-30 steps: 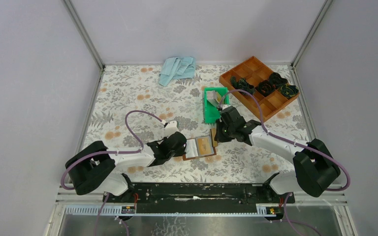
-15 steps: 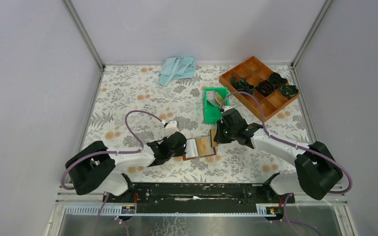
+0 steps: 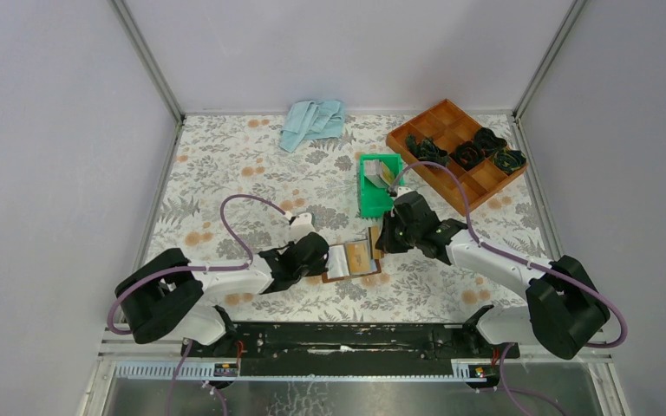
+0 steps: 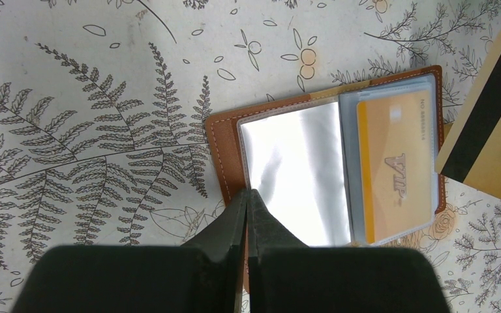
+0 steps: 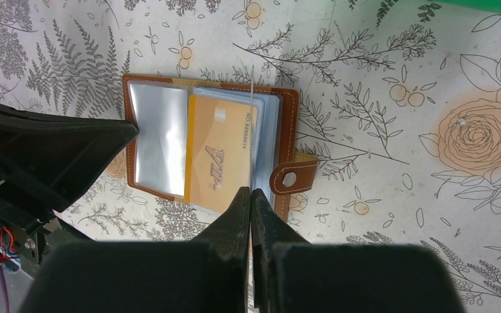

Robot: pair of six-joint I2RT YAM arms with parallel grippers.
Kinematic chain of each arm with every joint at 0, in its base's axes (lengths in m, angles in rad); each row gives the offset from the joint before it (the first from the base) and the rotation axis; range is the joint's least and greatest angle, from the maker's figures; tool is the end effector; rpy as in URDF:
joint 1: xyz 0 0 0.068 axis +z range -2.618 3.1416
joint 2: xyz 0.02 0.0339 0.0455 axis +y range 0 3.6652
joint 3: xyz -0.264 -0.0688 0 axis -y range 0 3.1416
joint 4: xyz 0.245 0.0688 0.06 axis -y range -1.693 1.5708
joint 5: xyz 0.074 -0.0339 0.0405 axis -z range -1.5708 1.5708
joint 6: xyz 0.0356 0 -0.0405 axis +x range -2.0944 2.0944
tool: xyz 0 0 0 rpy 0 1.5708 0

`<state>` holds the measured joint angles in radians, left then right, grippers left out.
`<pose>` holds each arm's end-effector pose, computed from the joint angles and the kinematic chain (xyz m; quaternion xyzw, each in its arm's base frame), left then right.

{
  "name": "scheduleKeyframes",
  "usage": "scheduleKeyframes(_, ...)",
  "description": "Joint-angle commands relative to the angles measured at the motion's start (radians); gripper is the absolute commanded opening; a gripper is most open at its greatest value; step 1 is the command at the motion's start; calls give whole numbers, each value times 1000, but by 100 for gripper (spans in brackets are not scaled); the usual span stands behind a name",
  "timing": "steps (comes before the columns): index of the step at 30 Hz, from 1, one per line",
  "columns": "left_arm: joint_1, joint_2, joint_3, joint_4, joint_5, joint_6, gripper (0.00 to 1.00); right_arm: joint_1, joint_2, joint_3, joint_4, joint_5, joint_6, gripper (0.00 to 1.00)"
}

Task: Put the credit cards into the card holder
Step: Turn over the card slot in the card holder.

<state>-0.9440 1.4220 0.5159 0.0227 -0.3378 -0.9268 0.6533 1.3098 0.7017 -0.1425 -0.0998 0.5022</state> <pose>0.1547 -0.1935 0.1356 -0.0487 0.9286 -0.1734 0.3245 0.2101 0.1653 0.2032 -0.0890 0.9118 0.2558 0.3086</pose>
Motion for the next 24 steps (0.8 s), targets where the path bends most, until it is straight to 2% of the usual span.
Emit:
scheduleKeyframes(1,-12,67,-36,-89,27,14,2,-3,-1,11,55,-36,20,0)
scheduleKeyframes(24,-13,76,-26,-92,28,17,2,0,-8,7,124,-114,57,0)
